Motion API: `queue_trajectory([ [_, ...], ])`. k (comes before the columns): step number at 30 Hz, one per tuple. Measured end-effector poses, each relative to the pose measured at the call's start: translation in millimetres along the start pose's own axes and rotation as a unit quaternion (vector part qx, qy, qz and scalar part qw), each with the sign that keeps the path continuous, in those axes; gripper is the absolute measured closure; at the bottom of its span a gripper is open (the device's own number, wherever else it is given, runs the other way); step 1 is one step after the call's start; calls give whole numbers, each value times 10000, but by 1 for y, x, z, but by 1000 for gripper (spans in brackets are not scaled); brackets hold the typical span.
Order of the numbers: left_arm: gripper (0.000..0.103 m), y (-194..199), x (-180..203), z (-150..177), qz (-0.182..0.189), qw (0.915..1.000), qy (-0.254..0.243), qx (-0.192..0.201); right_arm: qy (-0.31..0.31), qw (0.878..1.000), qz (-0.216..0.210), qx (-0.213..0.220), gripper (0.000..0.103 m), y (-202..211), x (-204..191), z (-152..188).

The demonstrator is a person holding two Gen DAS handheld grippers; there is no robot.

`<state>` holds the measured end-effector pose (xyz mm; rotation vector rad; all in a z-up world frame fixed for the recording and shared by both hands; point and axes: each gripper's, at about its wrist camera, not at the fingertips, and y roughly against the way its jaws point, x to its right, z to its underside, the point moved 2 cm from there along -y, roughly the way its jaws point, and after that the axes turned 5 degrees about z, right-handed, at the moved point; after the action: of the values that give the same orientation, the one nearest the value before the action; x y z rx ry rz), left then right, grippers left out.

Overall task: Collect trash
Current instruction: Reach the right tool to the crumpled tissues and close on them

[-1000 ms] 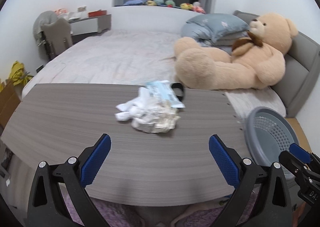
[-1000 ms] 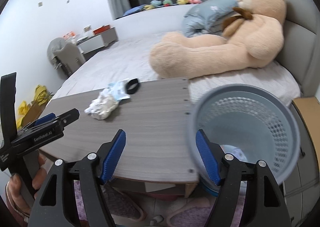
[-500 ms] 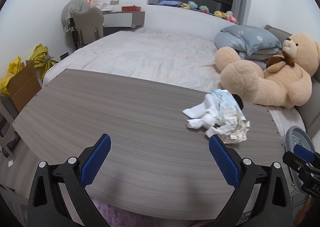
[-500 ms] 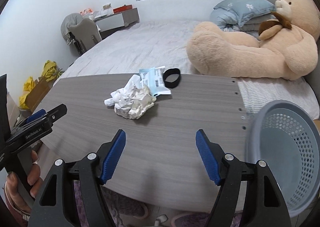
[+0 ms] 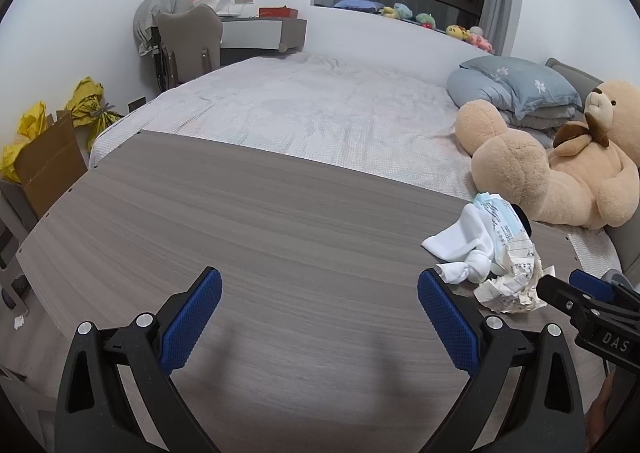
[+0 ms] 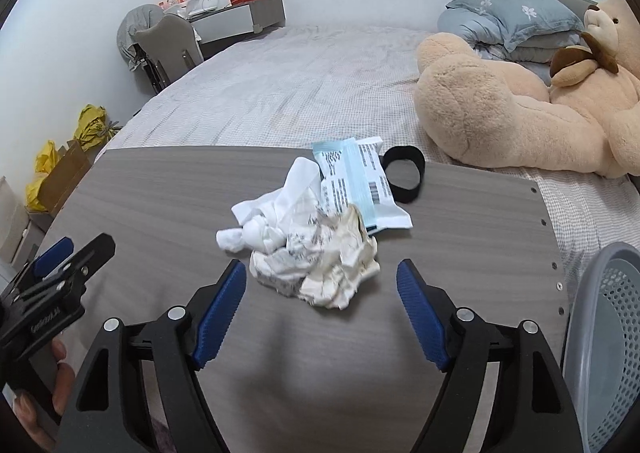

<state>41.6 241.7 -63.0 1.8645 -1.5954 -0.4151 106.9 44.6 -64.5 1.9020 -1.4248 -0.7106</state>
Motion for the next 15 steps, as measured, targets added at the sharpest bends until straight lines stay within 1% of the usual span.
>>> queue_trajectory([
  [10,6,-6,-1,1,122,9999,-16,-39,-314,9987,217,-332,28,-32,-1,-10],
  [15,6,-7,-1,1,168,9998,-19,-70,-437,9973,219,-556,28,-45,2,-9],
])
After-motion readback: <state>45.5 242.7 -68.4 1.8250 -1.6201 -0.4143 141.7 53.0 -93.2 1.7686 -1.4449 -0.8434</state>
